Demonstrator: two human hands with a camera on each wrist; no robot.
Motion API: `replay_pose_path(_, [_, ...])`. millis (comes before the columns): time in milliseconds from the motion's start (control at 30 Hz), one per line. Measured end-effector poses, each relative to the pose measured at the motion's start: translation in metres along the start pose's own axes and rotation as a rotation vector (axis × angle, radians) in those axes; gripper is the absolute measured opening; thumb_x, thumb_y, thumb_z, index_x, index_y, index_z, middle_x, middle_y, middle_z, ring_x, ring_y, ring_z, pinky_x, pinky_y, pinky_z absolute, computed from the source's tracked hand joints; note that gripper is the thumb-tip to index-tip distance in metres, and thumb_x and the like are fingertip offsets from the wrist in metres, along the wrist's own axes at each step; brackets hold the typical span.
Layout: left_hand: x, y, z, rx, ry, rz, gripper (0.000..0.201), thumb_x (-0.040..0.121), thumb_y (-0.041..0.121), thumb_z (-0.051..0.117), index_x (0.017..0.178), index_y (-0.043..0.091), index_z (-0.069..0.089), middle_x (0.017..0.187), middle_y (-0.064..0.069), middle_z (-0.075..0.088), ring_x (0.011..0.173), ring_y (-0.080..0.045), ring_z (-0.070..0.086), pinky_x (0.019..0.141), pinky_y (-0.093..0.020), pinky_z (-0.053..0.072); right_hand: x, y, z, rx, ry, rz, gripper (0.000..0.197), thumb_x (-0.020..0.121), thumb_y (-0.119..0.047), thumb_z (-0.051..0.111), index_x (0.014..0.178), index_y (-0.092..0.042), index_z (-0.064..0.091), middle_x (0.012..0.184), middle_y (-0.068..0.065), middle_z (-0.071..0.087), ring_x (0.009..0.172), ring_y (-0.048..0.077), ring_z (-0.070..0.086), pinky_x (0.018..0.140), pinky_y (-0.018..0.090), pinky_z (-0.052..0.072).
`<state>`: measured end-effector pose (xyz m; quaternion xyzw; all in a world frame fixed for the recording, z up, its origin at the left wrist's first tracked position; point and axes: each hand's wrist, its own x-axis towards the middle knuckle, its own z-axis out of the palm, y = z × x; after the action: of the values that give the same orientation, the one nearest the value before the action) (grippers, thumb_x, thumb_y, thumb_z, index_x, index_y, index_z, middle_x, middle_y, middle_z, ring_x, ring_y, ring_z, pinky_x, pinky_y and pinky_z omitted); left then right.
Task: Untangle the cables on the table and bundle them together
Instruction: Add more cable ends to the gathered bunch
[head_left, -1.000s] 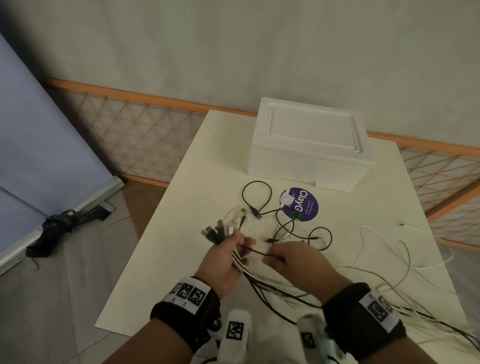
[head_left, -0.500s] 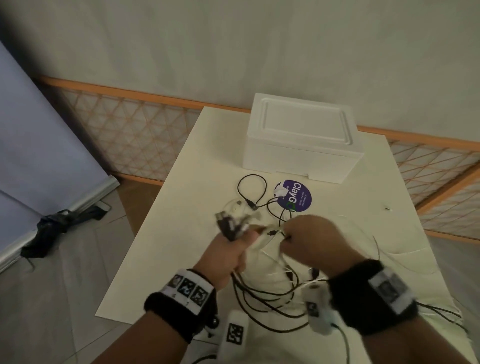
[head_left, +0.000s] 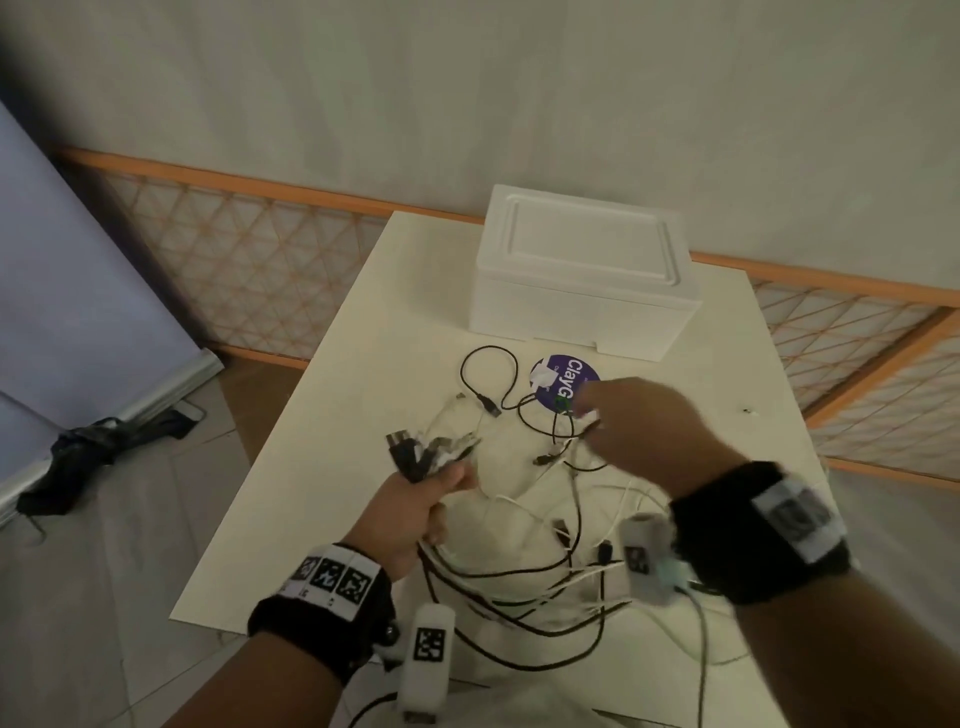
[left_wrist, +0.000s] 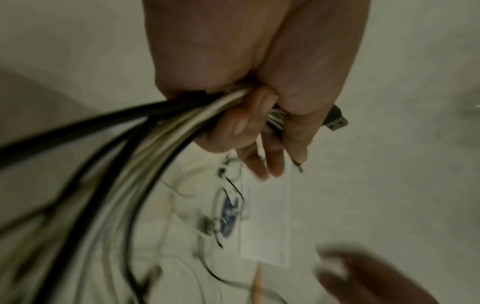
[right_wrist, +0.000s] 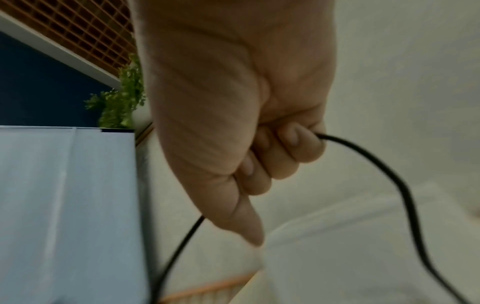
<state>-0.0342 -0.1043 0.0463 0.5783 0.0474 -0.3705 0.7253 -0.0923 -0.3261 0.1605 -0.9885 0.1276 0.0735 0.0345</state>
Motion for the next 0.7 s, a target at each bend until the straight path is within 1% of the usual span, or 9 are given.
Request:
replay_pose_path(33, [-0.001, 0.004, 0.015, 0.004, -0.062, -0.002, 0.016, 0.094, 0.020, 0.057, 0.106, 0.013, 0.066, 0.099, -0.005, 0.072, 0.037, -0.006, 0.030, 0.039, -0.019, 0.028, 0.003, -0.019, 0.011, 0.017, -0.041, -0.041, 0.032, 0.082, -0.022, 0.055, 0.114, -0.025, 0.054, 0.104, -0.003, 0.064, 0.099, 0.024, 0.061, 0.082, 0.034, 0.051])
replay_pose_path(67, [-0.001, 0.007, 0.028, 0.022, -0.113, -0.006, 0.016, 0.093, 0.022, 0.059, 0.106, 0.015, 0.066, 0.096, -0.003, 0.072, 0.038, -0.007, 0.030, 0.040, -0.020, 0.028, 0.007, -0.038, 0.023, 0.011, -0.071, -0.111, 0.035, 0.082, -0.019, 0.053, 0.116, -0.021, 0.047, 0.098, -0.002, 0.064, 0.092, 0.026, 0.063, 0.077, 0.036, 0.053])
replay_pose_path(133, [-0.001, 0.012, 0.046, 0.128, -0.157, -0.009, 0.004, 0.091, 0.022, 0.063, 0.090, 0.018, 0.063, 0.070, -0.001, 0.059, 0.041, -0.008, 0.031, 0.043, -0.022, 0.027, 0.012, -0.055, 0.040, 0.034, -0.126, -0.201, 0.040, 0.080, -0.023, 0.055, 0.117, -0.016, 0.040, 0.084, -0.004, 0.059, 0.080, 0.023, 0.064, 0.067, 0.036, 0.053])
replay_pose_path(200, [0.003, 0.009, 0.044, 0.297, -0.108, 0.015, 0.012, 0.092, 0.014, 0.060, 0.080, 0.014, 0.061, 0.055, 0.002, 0.049, 0.045, -0.012, 0.033, 0.044, -0.024, 0.028, 0.015, -0.044, 0.041, 0.239, -0.246, -0.192, 0.047, 0.075, -0.032, 0.063, 0.114, -0.018, 0.041, 0.080, -0.006, 0.057, 0.075, 0.017, 0.061, 0.066, 0.034, 0.051])
replay_pose_path(300, [0.002, 0.000, 0.025, 0.373, -0.045, 0.007, 0.014, 0.093, 0.015, 0.060, 0.088, 0.004, 0.068, 0.059, 0.001, 0.056, 0.049, -0.013, 0.039, 0.044, -0.025, 0.030, 0.017, -0.003, 0.026, 0.472, -0.348, -0.231, 0.036, 0.077, -0.026, 0.070, 0.106, -0.027, 0.049, 0.070, -0.008, 0.057, 0.060, 0.002, 0.052, 0.060, 0.024, 0.043])
replay_pose_path(400, [0.004, -0.005, 0.011, 0.287, 0.161, 0.009, 0.019, 0.095, 0.015, 0.055, 0.092, 0.000, 0.066, 0.064, -0.001, 0.053, 0.047, -0.012, 0.040, 0.042, -0.024, 0.033, 0.020, 0.040, 0.012, 0.398, -0.220, -0.232, 0.009, 0.082, -0.034, 0.070, 0.087, -0.029, 0.064, 0.070, -0.008, 0.063, 0.063, 0.000, 0.054, 0.062, 0.022, 0.042])
replay_pose_path(533, [0.011, -0.010, -0.022, 0.098, 0.503, -0.012, 0.016, 0.095, 0.011, 0.053, 0.092, 0.001, 0.065, 0.068, -0.006, 0.054, 0.041, -0.013, 0.035, 0.040, -0.024, 0.031, 0.020, 0.085, -0.001, 0.375, 0.077, -0.080, 0.014, 0.086, -0.031, 0.064, 0.085, -0.021, 0.073, 0.084, -0.003, 0.071, 0.082, 0.014, 0.062, 0.078, 0.035, 0.049])
replay_pose_path(633, [0.008, -0.013, -0.027, 0.166, 0.549, -0.018, 0.021, 0.093, 0.020, 0.059, 0.083, 0.002, 0.066, 0.073, -0.010, 0.062, 0.039, -0.016, 0.034, 0.047, -0.029, 0.034, 0.020, 0.089, 0.002, 0.440, 0.151, -0.042, 0.016, 0.088, -0.031, 0.062, 0.082, -0.019, 0.070, 0.079, -0.003, 0.069, 0.079, 0.016, 0.061, 0.074, 0.034, 0.049])
replay_pose_path(700, [0.006, -0.007, -0.012, 0.272, 0.554, 0.041, 0.027, 0.090, 0.027, 0.064, 0.076, 0.004, 0.064, 0.050, -0.004, 0.055, 0.042, -0.020, 0.038, 0.054, -0.033, 0.037, 0.023, 0.071, 0.012, 0.394, 0.098, -0.105, 0.018, 0.089, -0.031, 0.061, 0.081, -0.017, 0.069, 0.078, -0.004, 0.066, 0.077, 0.016, 0.058, 0.070, 0.030, 0.043])
